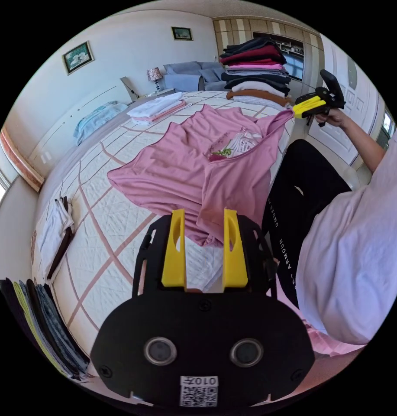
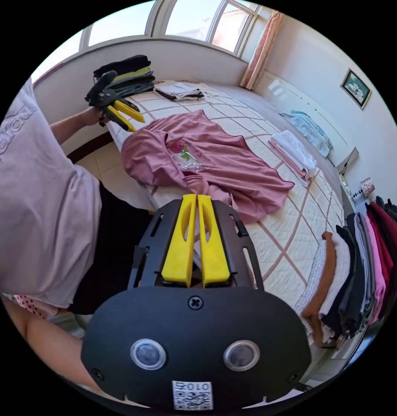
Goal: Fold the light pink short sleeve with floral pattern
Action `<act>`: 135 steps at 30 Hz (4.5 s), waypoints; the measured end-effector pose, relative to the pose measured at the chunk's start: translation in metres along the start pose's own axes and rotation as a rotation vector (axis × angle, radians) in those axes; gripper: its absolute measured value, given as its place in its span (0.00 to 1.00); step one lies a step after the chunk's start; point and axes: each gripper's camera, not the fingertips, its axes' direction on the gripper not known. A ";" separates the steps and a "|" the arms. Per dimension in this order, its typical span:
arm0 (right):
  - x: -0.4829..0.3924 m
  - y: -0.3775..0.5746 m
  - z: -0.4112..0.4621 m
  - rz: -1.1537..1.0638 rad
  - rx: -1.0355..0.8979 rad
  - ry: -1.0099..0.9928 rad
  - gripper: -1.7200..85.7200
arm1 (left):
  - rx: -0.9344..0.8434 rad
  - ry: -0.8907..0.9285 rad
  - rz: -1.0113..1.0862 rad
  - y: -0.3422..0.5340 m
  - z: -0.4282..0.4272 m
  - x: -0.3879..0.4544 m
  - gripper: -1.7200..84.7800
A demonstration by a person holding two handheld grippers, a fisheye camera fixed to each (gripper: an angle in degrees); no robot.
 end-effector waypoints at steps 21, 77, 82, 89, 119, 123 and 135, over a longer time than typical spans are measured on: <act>0.058 -0.013 0.016 0.174 -0.022 0.208 0.05 | 0.208 0.132 -0.181 0.011 -0.073 -0.048 0.02; 0.149 -0.137 -0.393 0.167 0.267 0.492 0.06 | 0.514 -0.160 -0.016 -0.032 -0.343 -0.074 0.02; 0.202 -0.183 -0.460 0.268 0.522 0.572 0.06 | 0.685 -0.311 0.023 -0.089 -0.394 -0.087 0.02; 0.182 -0.182 -0.460 0.155 0.605 0.652 0.06 | 0.755 -0.512 0.172 -0.102 -0.431 -0.041 0.02; 0.121 0.032 0.047 0.346 0.004 0.022 0.06 | -0.011 -0.190 0.154 0.010 -0.017 0.116 0.02; 0.090 0.044 0.085 0.323 -0.071 0.013 0.06 | 0.011 -0.211 0.114 0.020 -0.017 0.113 0.02; 0.051 0.078 0.110 0.327 -0.068 -0.064 0.06 | 0.020 -0.189 0.042 0.054 -0.026 0.089 0.03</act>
